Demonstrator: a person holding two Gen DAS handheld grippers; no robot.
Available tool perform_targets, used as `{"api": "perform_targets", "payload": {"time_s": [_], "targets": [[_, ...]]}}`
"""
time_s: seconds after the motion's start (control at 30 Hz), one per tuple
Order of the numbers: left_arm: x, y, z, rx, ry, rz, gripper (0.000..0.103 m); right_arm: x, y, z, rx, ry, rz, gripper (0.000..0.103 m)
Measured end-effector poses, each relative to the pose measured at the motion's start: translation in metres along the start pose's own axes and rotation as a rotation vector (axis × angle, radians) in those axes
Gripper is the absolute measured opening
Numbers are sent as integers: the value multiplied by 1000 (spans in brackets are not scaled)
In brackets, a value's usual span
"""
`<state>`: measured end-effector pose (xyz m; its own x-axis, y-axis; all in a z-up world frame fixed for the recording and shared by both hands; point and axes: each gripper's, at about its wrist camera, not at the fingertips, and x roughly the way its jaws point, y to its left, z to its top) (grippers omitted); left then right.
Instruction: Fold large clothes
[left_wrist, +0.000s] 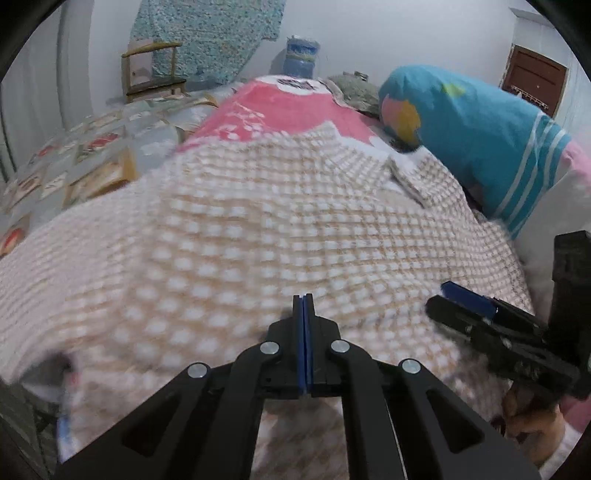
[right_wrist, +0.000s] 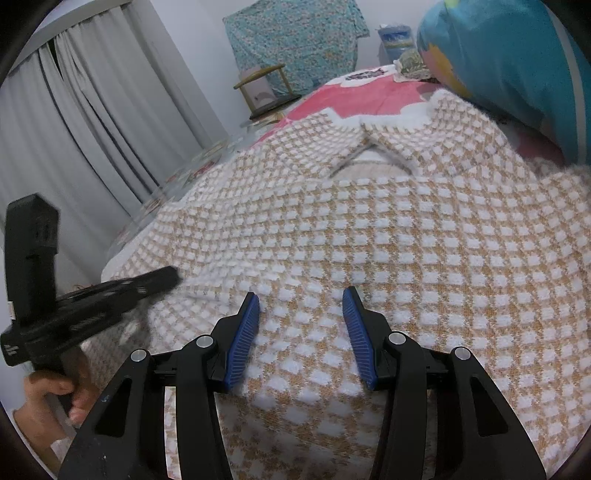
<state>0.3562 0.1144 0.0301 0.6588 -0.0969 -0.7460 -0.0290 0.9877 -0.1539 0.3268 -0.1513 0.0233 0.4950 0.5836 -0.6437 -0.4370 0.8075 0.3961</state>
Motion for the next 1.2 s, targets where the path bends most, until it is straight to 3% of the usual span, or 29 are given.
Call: {"api": "perform_targets", "payload": {"time_s": [0.1, 0.17, 0.27, 0.37, 0.47, 0.57, 0.63, 0.7, 0.8, 0.9, 0.97, 1.03, 1.1, 1.2], "targets": [[-20, 22, -3, -23, -16, 5, 3, 1, 1, 1, -5, 3, -7, 46], [-39, 43, -7, -59, -43, 54, 3, 4, 2, 2, -16, 7, -20, 46], [-78, 90, -16, -180, -93, -4, 3, 6, 11, 3, -52, 16, -63, 46], [-123, 155, -32, -283, -145, 48, 8, 7, 28, 5, -129, 34, -155, 46], [-150, 215, -50, -387, -177, 122, 12, -7, 61, 2, -278, 16, -290, 54], [-173, 284, -79, -552, -232, 128, 15, -18, 84, 8, -309, -49, -306, 54], [-175, 313, -98, -650, -252, 103, 26, -13, 106, 18, -330, -64, -265, 54], [-172, 342, -126, -786, -289, 63, 48, 3, 135, 28, -382, -70, -204, 55], [-148, 378, -174, -1035, -331, -26, 54, 23, 171, 33, -475, -112, -85, 57], [-114, 406, -221, -1296, -410, -169, 55, 49, 211, 26, -602, -139, -87, 68], [-90, 414, -245, -1427, -501, -275, 56, 83, 227, 17, -669, -56, -87, 70], [-77, 416, -253, -1462, -532, -307, 62, 125, 229, 1, -697, 70, -130, 72], [-69, 419, -252, -1448, -572, -326, 70, 127, 229, -4, -707, 39, -143, 73], [-58, 427, -248, -1443, -624, -364, 83, 128, 216, 4, -643, 55, -80, 73]]}}
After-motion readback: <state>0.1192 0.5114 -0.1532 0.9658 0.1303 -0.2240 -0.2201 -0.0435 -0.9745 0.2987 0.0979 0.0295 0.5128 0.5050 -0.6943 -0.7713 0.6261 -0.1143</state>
